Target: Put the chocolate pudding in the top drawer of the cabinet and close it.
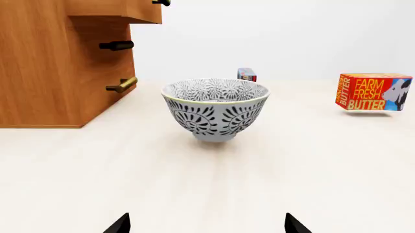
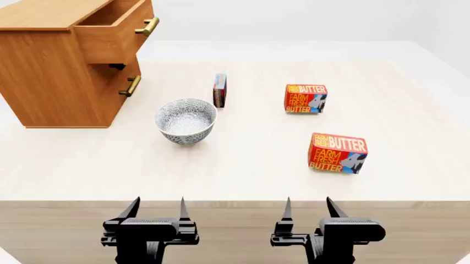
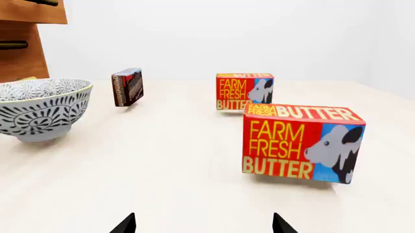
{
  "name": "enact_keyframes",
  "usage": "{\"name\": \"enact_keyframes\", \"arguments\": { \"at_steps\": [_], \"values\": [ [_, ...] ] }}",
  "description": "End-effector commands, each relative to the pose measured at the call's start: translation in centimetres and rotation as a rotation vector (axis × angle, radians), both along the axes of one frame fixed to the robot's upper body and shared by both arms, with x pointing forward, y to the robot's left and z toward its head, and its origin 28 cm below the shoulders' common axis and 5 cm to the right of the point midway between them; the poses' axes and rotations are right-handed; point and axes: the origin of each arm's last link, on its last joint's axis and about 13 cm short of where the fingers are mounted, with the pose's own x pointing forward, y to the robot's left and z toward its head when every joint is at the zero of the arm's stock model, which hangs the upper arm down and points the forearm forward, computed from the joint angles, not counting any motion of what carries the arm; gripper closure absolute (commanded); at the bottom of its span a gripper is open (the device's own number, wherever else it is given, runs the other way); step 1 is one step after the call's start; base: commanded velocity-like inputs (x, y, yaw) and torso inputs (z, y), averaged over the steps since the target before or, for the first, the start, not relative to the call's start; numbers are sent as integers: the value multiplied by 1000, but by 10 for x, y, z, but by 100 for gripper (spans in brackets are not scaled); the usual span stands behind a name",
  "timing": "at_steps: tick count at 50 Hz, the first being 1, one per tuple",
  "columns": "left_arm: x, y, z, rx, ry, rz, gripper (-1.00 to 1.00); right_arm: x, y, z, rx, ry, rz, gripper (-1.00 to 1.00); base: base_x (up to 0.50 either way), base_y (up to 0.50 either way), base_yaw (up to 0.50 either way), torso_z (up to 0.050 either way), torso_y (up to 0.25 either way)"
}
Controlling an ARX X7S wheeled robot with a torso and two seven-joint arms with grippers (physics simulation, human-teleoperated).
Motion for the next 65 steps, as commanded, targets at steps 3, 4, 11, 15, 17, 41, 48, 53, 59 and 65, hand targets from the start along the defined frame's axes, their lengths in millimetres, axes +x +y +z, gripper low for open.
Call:
{"name": "enact_keyframes", "arguments": {
  "at_steps": [3, 4, 11, 15, 17, 41, 48, 53, 59, 65],
  "values": [
    [1, 1, 0, -31, 15, -2, -100, 4, 1, -2, -10, 75, -21, -100, 0, 0, 0, 0, 0],
    [2, 1, 0, -29, 24, 2, -100, 6, 1, -2, -5, 82, -19, -100, 0, 0, 0, 0, 0],
    [4, 2, -2, -43, 65, 6, -100, 8, 1, 1, 10, 71, -9, -100, 0, 0, 0, 0, 0],
    [5, 2, -2, -49, 70, 3, -100, 8, 1, 0, 6, 65, 3, -100, 0, 0, 0, 0, 0],
    [4, 2, -1, -48, 68, 2, -100, 8, 1, 0, 9, 63, 8, -100, 0, 0, 0, 0, 0],
    [4, 4, 18, -56, 27, -7, -100, 3, -5, 24, -5, -12, -14, -100, 0, 0, 0, 43, 11],
    [8, 8, 67, -48, -26, -37, -100, -6, -8, 75, -30, -91, 34, -100, 0, 0, 0, 50, 13],
    [11, 10, 110, -32, -67, -67, -100, -7, -12, 112, -91, -125, 61, -100, 0, 0, 0, 50, 14],
    [17, 14, 157, -1, -89, -79, -100, -8, -18, 157, -152, -162, 82, -100, 0, 0, 0, 50, 13],
    [24, 21, 209, -25, -64, -84, -100, -11, -26, 204, -181, -196, 91, -100, 0, 0, 0, 23, 4]
  ]
}}
